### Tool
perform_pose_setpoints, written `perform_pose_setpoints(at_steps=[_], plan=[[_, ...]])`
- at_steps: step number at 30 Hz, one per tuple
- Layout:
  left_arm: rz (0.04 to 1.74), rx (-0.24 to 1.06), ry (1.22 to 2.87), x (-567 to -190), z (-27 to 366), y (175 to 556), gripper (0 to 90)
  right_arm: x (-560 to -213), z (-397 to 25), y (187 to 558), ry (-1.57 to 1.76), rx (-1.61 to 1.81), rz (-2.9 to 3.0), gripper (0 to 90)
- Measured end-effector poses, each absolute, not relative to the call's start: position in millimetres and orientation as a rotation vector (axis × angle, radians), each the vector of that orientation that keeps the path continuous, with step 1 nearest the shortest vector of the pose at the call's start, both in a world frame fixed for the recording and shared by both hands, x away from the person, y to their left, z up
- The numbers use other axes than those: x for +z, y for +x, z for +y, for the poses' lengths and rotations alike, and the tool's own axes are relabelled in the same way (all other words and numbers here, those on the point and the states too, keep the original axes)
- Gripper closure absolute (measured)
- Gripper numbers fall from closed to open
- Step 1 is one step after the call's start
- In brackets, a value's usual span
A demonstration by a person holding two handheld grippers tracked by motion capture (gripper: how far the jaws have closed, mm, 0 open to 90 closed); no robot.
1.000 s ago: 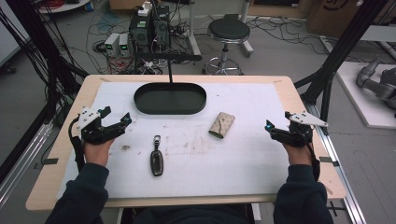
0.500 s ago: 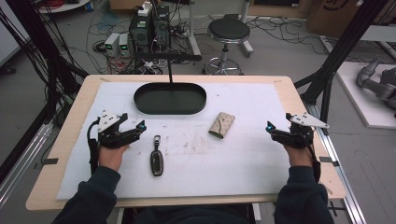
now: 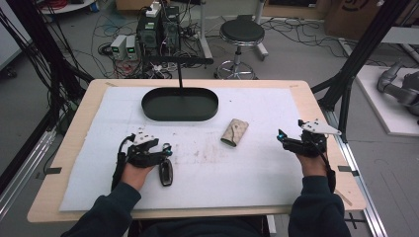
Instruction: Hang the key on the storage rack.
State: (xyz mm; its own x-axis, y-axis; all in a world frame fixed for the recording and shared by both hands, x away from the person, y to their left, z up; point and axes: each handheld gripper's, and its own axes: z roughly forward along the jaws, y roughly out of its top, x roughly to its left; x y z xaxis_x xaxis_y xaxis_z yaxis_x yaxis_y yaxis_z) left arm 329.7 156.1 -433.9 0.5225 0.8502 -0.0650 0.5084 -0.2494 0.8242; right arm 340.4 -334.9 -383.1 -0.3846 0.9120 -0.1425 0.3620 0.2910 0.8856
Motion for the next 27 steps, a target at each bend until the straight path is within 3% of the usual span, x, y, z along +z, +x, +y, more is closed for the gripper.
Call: perform_pose_setpoints(at_steps=[4, 7, 9, 12, 19, 27], plan=[[1.155, 0.539, 1.981, -443.4, 144.0, 337.6, 43.2, -384.4, -334.5, 342.4, 1.135, 1.05, 1.9, 20.2], [1.178, 0.556, 2.036, -447.4, 139.5, 337.7, 38.6, -384.7, -335.8, 342.5, 1.141, 1.048, 1.901, 20.2], [1.168, 0.542, 2.034, -447.1, 139.6, 337.3, 46.4, -384.6, -336.6, 342.4, 1.139, 1.046, 1.901, 20.2], [1.127, 0.53, 2.058, -445.3, 140.8, 337.3, 67.1, -383.8, -338.0, 340.8, 1.147, 1.046, 1.888, 20.3], [1.158, 0.432, 2.02, -444.2, 153.6, 349.4, 68.5, -383.5, -336.4, 339.5, 1.144, 1.041, 1.895, 20.3], [1.222, 0.442, 1.912, -432.8, 181.8, 372.4, 69.5, -383.5, -337.6, 339.0, 1.158, 1.046, 1.89, 20.2]])
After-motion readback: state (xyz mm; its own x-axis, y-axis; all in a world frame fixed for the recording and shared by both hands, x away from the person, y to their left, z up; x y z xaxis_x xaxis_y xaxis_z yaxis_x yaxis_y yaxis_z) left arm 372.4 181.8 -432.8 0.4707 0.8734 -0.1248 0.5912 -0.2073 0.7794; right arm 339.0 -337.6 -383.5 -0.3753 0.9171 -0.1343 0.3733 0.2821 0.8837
